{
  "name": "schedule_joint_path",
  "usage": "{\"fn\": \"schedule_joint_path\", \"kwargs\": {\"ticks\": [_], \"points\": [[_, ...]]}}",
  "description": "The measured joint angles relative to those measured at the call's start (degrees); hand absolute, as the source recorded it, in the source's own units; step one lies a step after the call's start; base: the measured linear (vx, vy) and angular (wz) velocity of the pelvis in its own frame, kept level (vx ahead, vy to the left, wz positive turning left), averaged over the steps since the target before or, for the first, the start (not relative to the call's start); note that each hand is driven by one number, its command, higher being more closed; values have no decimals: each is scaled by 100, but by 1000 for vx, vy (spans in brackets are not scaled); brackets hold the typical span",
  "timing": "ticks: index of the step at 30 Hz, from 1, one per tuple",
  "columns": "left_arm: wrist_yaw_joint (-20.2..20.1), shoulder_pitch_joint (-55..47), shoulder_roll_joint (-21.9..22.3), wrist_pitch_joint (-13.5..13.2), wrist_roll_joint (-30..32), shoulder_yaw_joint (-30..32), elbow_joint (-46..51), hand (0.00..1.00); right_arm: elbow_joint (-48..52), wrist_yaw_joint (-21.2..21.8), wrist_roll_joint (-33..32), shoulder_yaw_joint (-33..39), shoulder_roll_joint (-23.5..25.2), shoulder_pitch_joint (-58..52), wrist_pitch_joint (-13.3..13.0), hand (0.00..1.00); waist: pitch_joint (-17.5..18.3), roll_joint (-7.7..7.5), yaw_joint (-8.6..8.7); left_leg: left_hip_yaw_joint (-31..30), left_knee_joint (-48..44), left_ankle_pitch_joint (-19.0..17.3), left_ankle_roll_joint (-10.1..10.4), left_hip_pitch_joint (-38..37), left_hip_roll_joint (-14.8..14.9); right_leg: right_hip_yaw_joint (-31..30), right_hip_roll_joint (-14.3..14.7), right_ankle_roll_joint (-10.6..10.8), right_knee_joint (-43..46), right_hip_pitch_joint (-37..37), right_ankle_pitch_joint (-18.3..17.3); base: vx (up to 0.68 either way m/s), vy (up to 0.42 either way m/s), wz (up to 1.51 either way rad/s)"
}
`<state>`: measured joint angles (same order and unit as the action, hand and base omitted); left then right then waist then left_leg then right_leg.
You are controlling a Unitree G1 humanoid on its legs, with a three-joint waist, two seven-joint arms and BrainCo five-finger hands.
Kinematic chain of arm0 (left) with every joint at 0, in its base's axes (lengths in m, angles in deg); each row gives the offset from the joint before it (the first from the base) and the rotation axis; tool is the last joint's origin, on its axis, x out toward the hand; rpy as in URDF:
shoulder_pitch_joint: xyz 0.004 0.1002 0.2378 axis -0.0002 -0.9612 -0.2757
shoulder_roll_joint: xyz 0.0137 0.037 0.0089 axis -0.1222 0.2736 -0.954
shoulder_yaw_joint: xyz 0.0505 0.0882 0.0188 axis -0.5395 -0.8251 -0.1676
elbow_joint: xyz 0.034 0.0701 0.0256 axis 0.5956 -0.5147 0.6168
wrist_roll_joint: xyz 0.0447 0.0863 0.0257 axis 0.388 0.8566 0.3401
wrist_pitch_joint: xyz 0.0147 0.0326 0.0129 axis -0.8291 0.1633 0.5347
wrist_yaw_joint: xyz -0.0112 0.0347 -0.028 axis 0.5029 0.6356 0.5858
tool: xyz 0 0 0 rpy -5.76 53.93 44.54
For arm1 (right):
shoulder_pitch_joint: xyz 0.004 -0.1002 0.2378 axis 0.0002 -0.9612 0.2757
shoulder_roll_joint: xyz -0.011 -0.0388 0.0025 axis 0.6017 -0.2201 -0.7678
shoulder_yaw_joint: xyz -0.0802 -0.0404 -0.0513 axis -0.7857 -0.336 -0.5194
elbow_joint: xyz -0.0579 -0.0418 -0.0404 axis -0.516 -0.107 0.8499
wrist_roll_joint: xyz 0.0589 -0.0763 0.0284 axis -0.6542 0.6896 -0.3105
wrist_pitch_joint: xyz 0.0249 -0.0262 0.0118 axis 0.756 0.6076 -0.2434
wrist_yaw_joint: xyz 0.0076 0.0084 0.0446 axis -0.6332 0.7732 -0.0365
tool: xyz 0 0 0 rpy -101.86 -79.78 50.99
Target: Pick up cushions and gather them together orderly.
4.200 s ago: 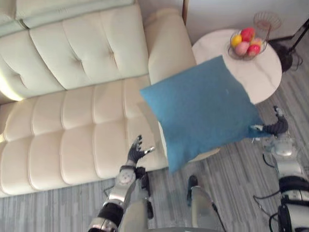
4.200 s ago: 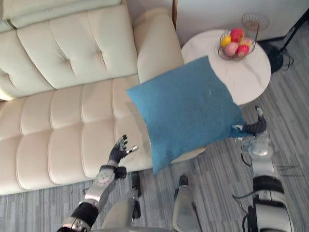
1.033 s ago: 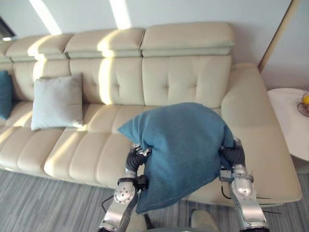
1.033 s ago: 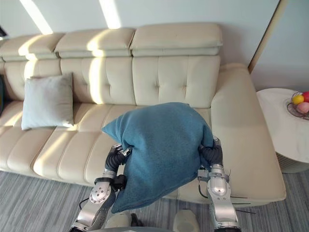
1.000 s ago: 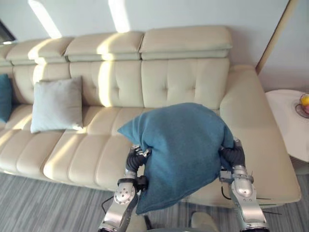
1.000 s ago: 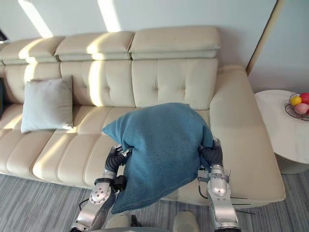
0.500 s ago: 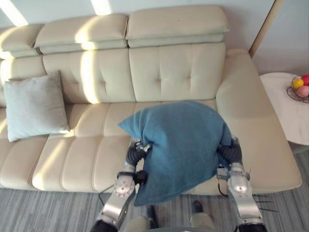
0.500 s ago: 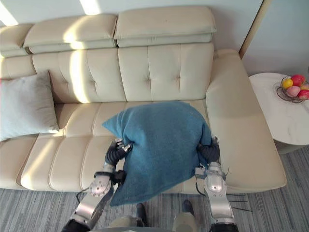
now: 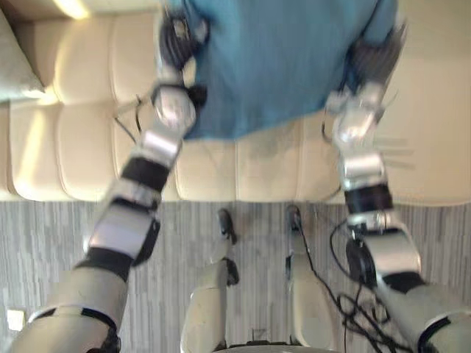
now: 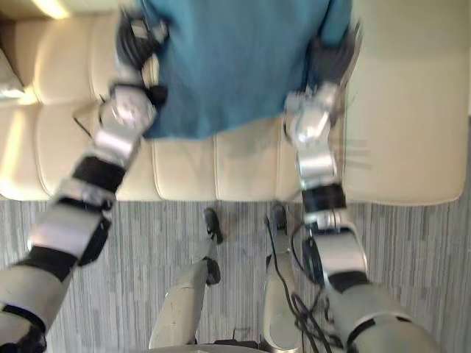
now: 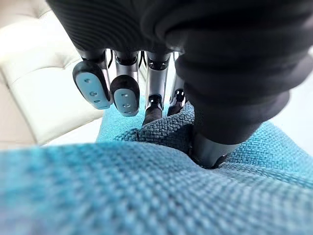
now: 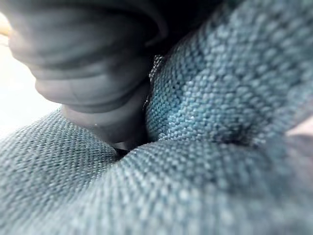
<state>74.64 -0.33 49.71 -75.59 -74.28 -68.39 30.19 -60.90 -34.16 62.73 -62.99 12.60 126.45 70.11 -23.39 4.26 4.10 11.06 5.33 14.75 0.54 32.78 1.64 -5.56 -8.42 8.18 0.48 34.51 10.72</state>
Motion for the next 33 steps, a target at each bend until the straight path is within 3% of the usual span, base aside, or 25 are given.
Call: {"fn": "schedule_joint_path", "kwargs": {"ticks": [3, 4, 5, 6, 11, 14, 19, 24, 33], "points": [[105, 716, -97, 1, 75, 5, -165, 100, -86, -197, 0, 169, -139, 674, 15, 100, -1, 2, -27, -22, 0, 51, 4, 306, -26, 49, -32, 4, -224, 188, 151, -33, 31, 8], [149, 951, -160, 1, 130, 9, -176, 0, -185, -327, 0, 207, -156, 987, 20, 100, -7, 8, -36, -28, -1, 61, 0, 422, -36, 57, -46, 24, -317, 256, 206, -10, 26, 4], [189, 1064, -173, 1, 173, 17, -213, 0, -242, -371, -2, 219, -184, 1128, 23, 100, -14, 16, -44, -34, -1, 63, -3, 465, -42, 61, -53, 37, -349, 282, 227, -1, 37, 4], [257, 1297, -166, 2, 223, 78, -287, 0, -275, -458, -3, 219, -233, 1362, 34, 0, -102, 31, -76, -44, -1, 63, -3, 487, -53, 64, -66, 37, -391, 283, 240, 20, 43, 4], [577, 1945, -83, 63, 141, 537, -383, 0, -295, -787, -186, 391, -231, 2088, 142, 0, -187, 90, -200, -90, 1, 64, -2, 821, -46, 71, -69, 41, -614, 494, 345, 35, 35, 4], [585, 2053, 39, 88, -27, 748, -383, 0, -305, -745, -521, 392, -238, 2183, 143, 0, -188, 88, -201, -75, 1, 64, -1, 982, -4, 75, -68, 41, -614, 643, 346, 41, 30, 1], [234, 2262, 247, 90, -307, 977, -378, 0, -309, -8, -1385, 369, -90, 2135, 149, 0, -200, 69, -251, 47, 2, 62, 1, 1305, 70, 64, -7, 45, -613, 984, 382, 39, 31, -5], [-150, 2157, 307, 132, -545, 1322, -380, 0, -312, 513, -1762, 316, -81, 2069, 54, 0, -343, 46, -287, 179, 2, 59, 6, 1399, 193, 69, 111, 50, -612, 1145, 540, 18, 25, -17], [-542, 641, 481, 132, -974, 1832, -380, 0, -370, 1463, -2325, -319, -461, 1338, -223, 0, -343, 46, -224, 199, 2, 110, 101, 1441, 393, 84, 255, 48, -611, 1189, 542, -2, 15, -4]]}}
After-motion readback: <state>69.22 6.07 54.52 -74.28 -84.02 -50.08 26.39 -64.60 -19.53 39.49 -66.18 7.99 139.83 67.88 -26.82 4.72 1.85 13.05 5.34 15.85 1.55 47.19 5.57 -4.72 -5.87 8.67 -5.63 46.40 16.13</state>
